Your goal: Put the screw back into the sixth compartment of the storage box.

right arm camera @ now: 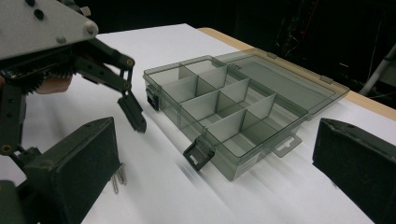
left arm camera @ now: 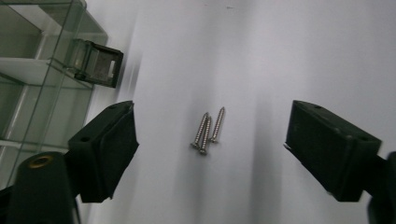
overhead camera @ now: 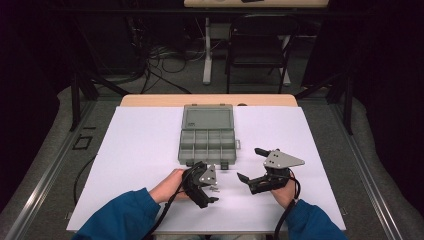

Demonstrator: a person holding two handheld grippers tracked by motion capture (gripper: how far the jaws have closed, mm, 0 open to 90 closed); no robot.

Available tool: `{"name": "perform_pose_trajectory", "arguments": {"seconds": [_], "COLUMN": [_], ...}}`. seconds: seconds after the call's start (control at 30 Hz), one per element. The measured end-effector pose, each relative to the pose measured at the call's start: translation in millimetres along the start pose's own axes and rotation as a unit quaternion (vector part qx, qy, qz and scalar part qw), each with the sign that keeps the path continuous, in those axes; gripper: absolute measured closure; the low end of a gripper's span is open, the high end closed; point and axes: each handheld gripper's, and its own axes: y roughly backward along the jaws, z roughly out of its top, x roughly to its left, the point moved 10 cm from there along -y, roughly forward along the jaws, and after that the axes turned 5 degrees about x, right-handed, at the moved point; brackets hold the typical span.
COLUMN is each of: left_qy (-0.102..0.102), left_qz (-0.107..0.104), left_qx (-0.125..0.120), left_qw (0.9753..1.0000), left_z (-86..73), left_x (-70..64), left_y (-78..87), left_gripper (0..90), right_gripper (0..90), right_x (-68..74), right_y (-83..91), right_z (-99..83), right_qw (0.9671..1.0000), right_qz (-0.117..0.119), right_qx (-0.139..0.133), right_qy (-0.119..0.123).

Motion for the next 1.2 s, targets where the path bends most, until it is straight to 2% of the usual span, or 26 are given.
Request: {"name": "perform_pose_trajectory", "arguments": {"seconds": [0.1,0.4,0.67,0.87,0.93,1.07,1.2], "left_qy": [0.000,-0.008,-0.011,-0.004,-0.003,0.003,0.001], "left_qz": [-0.007,-0.022,-0.033,-0.048,-0.052,-0.059,-0.056], "left_qx": [0.003,0.016,0.018,0.014,0.015,0.012,0.008], "left_qw": [1.0000,0.9996,0.9992,0.9987,0.9985,0.9982,0.9984], "left_z": [0.0,-2.7,-3.6,-4.5,-4.9,-5.4,-5.4], "left_x": [-1.4,-4.9,-6.3,-7.9,-8.7,-9.3,-10.7], "left_y": [-2.2,-12.7,-14.9,-16.5,-16.4,-16.1,-13.4], "left_gripper": [39.8,63.4,75.1,80.5,85.2,86.8,87.1], "right_gripper": [0.0,0.0,0.0,0.0,0.0,0.0,0.0], "right_x": [1.3,1.4,1.2,0.9,1.3,1.6,1.9], "right_y": [-0.6,-1.1,-1.1,-1.3,-1.5,-1.6,-1.5], "right_z": [-0.2,-1.5,-2.1,-2.6,-3.0,-3.0,-2.1], "right_qw": [1.0000,0.9999,0.9999,0.9999,0.9999,0.9999,0.9999], "right_qz": [0.005,0.010,0.010,0.008,0.009,0.011,0.011], "right_qx": [0.000,0.004,0.004,0.007,0.009,0.008,0.005], "right_qy": [0.000,0.000,-0.002,-0.002,-0.003,-0.002,-0.002]}}
